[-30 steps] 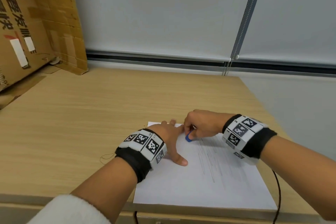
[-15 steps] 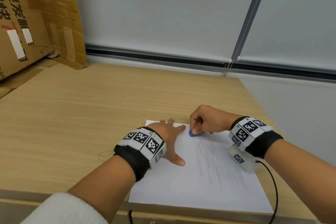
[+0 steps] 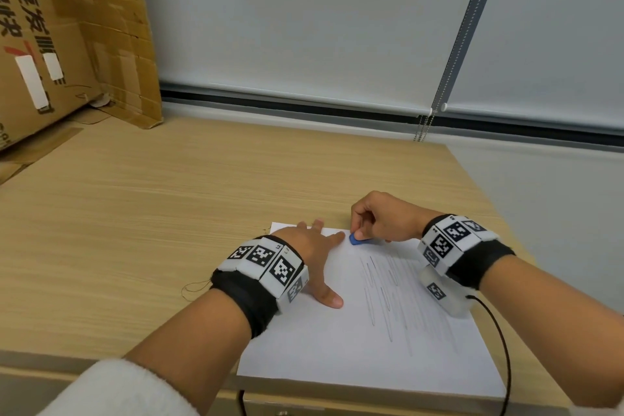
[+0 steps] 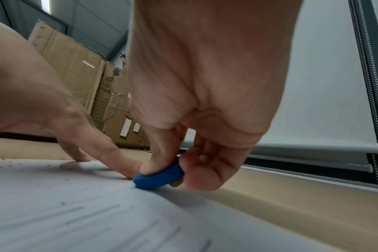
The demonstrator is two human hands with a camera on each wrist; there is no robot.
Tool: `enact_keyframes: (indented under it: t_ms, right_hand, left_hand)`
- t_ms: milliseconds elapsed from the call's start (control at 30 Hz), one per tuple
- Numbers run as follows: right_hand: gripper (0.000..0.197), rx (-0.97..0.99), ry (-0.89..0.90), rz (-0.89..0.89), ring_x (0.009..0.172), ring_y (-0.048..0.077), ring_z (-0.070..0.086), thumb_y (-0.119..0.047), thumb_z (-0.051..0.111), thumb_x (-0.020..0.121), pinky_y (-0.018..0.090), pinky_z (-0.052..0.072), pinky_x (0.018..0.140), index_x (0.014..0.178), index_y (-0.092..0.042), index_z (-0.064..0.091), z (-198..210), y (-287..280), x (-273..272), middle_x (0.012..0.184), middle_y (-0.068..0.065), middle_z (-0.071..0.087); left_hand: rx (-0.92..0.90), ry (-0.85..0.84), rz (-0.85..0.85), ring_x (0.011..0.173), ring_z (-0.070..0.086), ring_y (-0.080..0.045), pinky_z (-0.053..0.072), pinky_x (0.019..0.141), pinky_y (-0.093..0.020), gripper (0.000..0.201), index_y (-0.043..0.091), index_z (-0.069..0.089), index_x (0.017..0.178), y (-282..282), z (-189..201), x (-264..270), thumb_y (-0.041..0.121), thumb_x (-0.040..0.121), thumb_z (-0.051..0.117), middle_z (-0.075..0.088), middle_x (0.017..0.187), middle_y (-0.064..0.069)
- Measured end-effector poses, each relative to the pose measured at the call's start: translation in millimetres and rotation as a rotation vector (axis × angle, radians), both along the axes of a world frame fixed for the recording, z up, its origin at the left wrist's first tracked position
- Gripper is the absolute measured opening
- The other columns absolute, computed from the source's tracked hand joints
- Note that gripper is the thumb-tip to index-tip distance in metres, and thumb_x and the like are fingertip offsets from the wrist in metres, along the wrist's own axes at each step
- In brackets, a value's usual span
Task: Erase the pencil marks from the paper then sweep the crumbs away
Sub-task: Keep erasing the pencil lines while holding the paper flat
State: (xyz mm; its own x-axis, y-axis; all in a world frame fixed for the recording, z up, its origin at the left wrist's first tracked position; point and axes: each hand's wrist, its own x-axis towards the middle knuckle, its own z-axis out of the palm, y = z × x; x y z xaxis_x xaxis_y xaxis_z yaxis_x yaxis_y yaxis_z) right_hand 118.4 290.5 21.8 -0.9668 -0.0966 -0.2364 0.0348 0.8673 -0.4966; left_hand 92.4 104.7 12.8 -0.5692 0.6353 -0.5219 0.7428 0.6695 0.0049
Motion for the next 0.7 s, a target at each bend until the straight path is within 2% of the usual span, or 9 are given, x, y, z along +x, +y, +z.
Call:
enact_keyframes:
  t_ms: [67, 200, 333, 400, 500, 633, 700]
  right_hand:
    - [0.011, -0.012, 0.003, -0.003, 0.060, 0.017, 0.054, -0.011, 0.070, 0.085, 0.023, 0.046, 0.047, 0.076, -0.018, 0.067, 0, 0, 1, 0.064, 0.000, 0.058]
    - [0.004, 0.048, -0.152, 0.094, 0.062, 0.012, 0.053, -0.011, 0.068, 0.086, 0.022, 0.047, 0.049, 0.083, -0.012, 0.070, 7, -3, 3, 0.069, 0.004, 0.059]
    - [0.009, 0.058, -0.036, 0.010, 0.060, 0.021, 0.054, -0.011, 0.067, 0.086, 0.025, 0.045, 0.048, 0.079, -0.015, 0.067, 5, -6, -3, 0.063, -0.001, 0.058]
    - [0.010, 0.058, -0.065, 0.031, 0.059, 0.015, 0.053, -0.011, 0.067, 0.086, 0.025, 0.046, 0.049, 0.078, -0.016, 0.066, 5, -5, 1, 0.062, -0.003, 0.056]
    - [0.013, 0.099, -0.211, 0.126, 0.060, 0.009, 0.052, -0.012, 0.067, 0.086, 0.024, 0.049, 0.052, 0.077, -0.020, 0.065, 11, -9, 8, 0.065, -0.002, 0.056]
    - [0.013, 0.077, -0.101, 0.028, 0.063, 0.018, 0.055, -0.011, 0.068, 0.086, 0.025, 0.047, 0.049, 0.076, -0.019, 0.066, 9, -5, 8, 0.066, 0.001, 0.059]
    - [0.014, 0.065, -0.114, 0.026, 0.064, 0.019, 0.055, -0.011, 0.068, 0.085, 0.026, 0.048, 0.050, 0.075, -0.019, 0.066, 7, -5, 14, 0.067, 0.002, 0.059]
  left_hand:
    - [-0.006, -0.004, 0.002, 0.149, -0.006, -0.028, 0.023, 0.112, -0.057, 0.121, 0.037, -0.013, 0.152, 1, 0, 0, 0.068, 0.070, 0.071, -0.020, 0.161, -0.002]
    - [-0.008, -0.005, 0.004, 0.149, -0.005, -0.029, 0.023, 0.113, -0.055, 0.121, 0.036, -0.013, 0.153, 0, 2, 1, 0.067, 0.071, 0.071, -0.020, 0.161, -0.003]
    - [-0.012, 0.013, 0.001, 0.150, -0.003, -0.029, 0.024, 0.112, -0.055, 0.121, 0.036, -0.012, 0.153, 1, 1, 2, 0.068, 0.071, 0.071, -0.018, 0.162, -0.003]
    - [-0.023, 0.023, 0.000, 0.150, -0.002, -0.029, 0.024, 0.112, -0.055, 0.121, 0.036, -0.012, 0.153, 2, 2, 3, 0.068, 0.070, 0.071, -0.017, 0.162, -0.003]
    - [-0.053, 0.024, 0.005, 0.149, -0.002, -0.030, 0.025, 0.112, -0.055, 0.121, 0.035, -0.013, 0.153, 4, 5, 4, 0.068, 0.071, 0.070, -0.018, 0.162, -0.004]
    - [-0.063, 0.023, 0.010, 0.150, -0.002, -0.030, 0.025, 0.112, -0.056, 0.121, 0.036, -0.013, 0.153, 4, 5, 3, 0.068, 0.071, 0.070, -0.019, 0.162, -0.003]
    - [-0.066, 0.030, 0.005, 0.150, -0.001, -0.030, 0.025, 0.112, -0.055, 0.121, 0.035, -0.013, 0.153, 4, 5, 4, 0.069, 0.071, 0.070, -0.018, 0.162, -0.003]
